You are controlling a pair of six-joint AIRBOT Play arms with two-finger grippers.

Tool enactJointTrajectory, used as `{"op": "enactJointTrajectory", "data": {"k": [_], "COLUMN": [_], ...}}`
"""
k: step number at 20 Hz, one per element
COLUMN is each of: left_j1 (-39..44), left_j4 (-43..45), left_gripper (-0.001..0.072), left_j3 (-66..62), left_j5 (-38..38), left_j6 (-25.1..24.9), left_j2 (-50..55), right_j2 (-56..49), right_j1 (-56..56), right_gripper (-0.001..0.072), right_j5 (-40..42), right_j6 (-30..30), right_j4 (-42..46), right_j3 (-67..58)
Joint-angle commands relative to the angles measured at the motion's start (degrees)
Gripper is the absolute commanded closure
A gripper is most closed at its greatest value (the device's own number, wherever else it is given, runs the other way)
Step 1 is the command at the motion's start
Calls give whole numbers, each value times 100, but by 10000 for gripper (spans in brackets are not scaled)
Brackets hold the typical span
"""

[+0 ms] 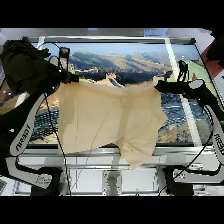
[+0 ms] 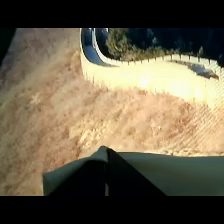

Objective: Fold the shirts.

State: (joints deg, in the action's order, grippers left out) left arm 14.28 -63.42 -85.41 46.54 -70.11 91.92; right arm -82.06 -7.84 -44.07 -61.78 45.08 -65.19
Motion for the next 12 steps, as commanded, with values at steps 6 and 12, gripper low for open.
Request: {"op": "enactJointTrajectory", "data": {"k": [6, 12], "left_j1": [-295, -358], "left_j4": [-439, -1742], "left_gripper": [694, 694], "left_j3": [-468, 334], "left_j5": [1390, 2476], "left_j6": [-341, -1591], "left_j2": [-619, -619], "right_j2": [120, 109], "right_j1": [46, 584], "right_gripper": [685, 684], "right_j5": [-1241, -2472], "right_j6": [308, 149], "right_j4": [151, 905], "right_j3": [-1145, -546]}}
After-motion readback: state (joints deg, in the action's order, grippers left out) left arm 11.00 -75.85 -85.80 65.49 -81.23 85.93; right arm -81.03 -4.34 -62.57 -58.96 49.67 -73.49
